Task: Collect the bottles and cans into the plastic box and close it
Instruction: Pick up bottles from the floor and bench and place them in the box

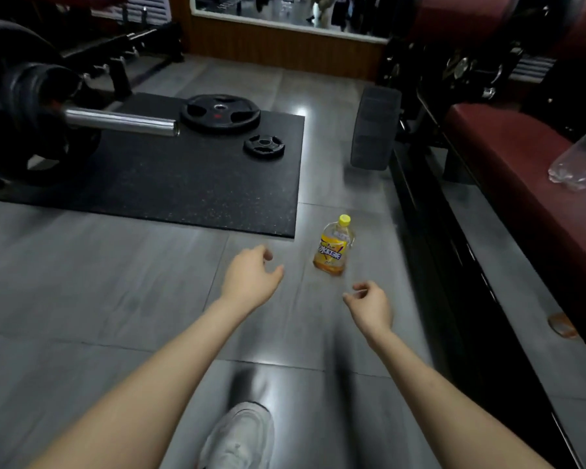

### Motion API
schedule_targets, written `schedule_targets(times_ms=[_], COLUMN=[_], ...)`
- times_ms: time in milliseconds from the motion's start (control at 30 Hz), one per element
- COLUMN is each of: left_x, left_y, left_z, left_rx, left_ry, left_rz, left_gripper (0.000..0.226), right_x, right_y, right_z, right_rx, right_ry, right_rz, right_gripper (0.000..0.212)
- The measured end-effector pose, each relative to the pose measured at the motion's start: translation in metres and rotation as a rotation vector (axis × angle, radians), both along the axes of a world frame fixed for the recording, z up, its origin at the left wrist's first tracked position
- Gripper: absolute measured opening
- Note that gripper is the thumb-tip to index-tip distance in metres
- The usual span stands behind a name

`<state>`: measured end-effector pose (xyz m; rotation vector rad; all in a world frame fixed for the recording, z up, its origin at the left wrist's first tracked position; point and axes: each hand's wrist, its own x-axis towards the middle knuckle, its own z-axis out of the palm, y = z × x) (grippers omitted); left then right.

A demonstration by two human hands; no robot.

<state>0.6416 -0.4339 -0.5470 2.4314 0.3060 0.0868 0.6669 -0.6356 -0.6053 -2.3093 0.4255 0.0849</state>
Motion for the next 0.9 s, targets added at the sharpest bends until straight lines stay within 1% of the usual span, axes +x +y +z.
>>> schedule_targets(times_ms=[100,167,233,333,400,500,567,633,767,833,900], left_x=[0.047,0.088,0.13,0.186,0.22,0.264,0.289,0.309,0.317,0.309,0.296], left_y=[-0.007,-0.014,-0.023,-0.042,-0.058,-0.078,-0.083,-0.082,-0.083,-0.085,-0.085], left_z=[-0.033,-0.055,-0.08,-0.118,-0.143,-0.171,-0.185,-0.191,-0.189,-0.183,-0.168], left_rx=[-0.05,-0.105,-0.164,-0.256,-0.307,-0.326,-0.298,-0.244,-0.185,-0.192,-0.25], left_ry=[0.065,0.106,0.151,0.228,0.241,0.217,0.235,0.254,0.228,0.198,0.155], left_rz=[-0.06,-0.091,-0.127,-0.178,-0.215,-0.286,-0.361,-0.463,-0.564,-0.543,-0.456], left_gripper=[0.042,0.051,0.065,0.091,0.105,0.123,0.131,0.129,0.106,0.103,0.102], right_x=[0.034,0.06,0.084,0.118,0.14,0.167,0.177,0.182,0.181,0.175,0.166], right_y=[-0.011,-0.02,-0.029,-0.039,-0.044,-0.049,-0.053,-0.057,-0.056,-0.054,-0.052], right_z=[-0.014,-0.02,-0.026,-0.046,-0.061,-0.078,-0.084,-0.086,-0.078,-0.067,-0.05], right_rx=[0.026,0.007,-0.014,-0.015,0.002,0.02,0.006,-0.01,-0.042,-0.048,-0.071], right_ry=[-0.001,-0.037,-0.047,-0.004,0.016,0.038,0.054,0.07,0.085,0.068,-0.004], right_rz=[-0.067,-0.095,-0.099,-0.101,-0.132,-0.152,-0.131,-0.107,-0.088,-0.087,-0.097], right_gripper=[0.028,0.028,0.029,0.032,0.034,0.036,0.036,0.036,0.036,0.037,0.036])
